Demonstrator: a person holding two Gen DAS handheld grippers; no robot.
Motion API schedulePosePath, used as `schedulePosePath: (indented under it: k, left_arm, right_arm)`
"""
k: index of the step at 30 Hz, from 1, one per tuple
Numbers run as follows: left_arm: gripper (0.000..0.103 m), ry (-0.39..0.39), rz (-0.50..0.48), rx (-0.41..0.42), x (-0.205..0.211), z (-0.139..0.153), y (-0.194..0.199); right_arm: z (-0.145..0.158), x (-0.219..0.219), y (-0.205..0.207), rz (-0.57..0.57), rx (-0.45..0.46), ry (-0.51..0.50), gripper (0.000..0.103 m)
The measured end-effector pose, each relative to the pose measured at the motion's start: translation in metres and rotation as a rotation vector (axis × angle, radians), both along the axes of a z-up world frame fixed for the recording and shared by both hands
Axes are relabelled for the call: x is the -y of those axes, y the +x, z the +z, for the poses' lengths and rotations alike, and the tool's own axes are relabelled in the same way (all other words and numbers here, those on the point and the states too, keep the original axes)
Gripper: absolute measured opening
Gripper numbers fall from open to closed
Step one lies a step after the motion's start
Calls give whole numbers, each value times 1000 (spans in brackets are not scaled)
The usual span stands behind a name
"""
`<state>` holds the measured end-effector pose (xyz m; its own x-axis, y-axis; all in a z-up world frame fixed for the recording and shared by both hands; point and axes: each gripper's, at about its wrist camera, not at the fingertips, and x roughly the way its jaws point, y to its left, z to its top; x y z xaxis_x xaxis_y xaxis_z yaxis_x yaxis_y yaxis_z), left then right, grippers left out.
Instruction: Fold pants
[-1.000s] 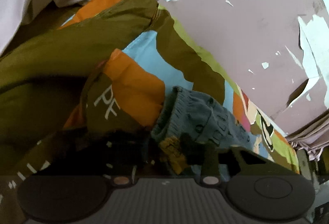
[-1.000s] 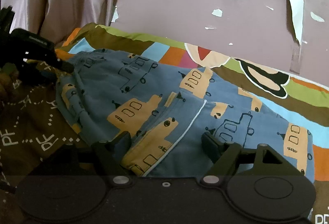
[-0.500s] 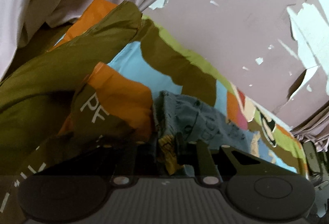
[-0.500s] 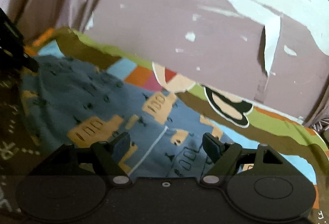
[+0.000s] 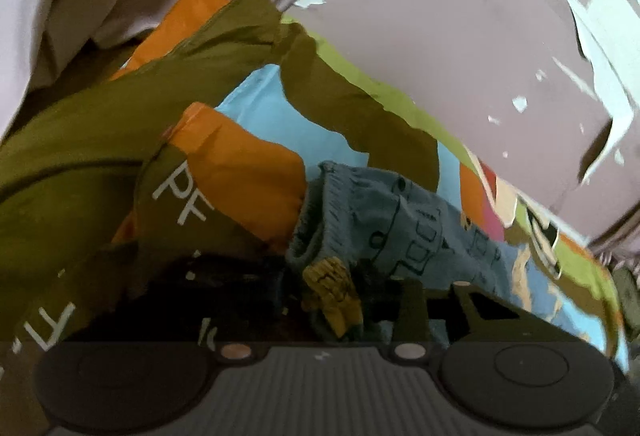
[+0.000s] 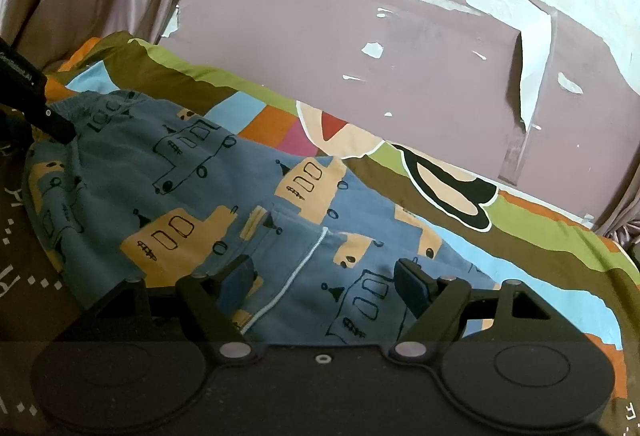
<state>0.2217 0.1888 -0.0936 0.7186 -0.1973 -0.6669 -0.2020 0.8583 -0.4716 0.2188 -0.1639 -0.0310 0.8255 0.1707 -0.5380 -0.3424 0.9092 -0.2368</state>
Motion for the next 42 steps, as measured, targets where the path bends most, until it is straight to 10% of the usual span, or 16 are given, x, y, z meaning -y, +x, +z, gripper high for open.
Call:
schedulePosePath:
  k: [4,17,29,34,42]
  left_arm:
    - [19,-7,11,26,0,2,-5]
    - [17,202,-126,174,44,74,-20]
    - [17,479,-656,345,188,159,-17]
    - [17,537,-932,370,268,146,-24]
    - [17,579,-1087,379,356,88,-44]
  right_arm:
    - [0,2,2,-4,-3,9,81]
    - [0,1,0,-16,13,3,84]
    - [25,49,-21,32,85,113,85]
    - [34,110,-23,-12,118,126,86]
    - [34,213,-30,-277,93,188,86]
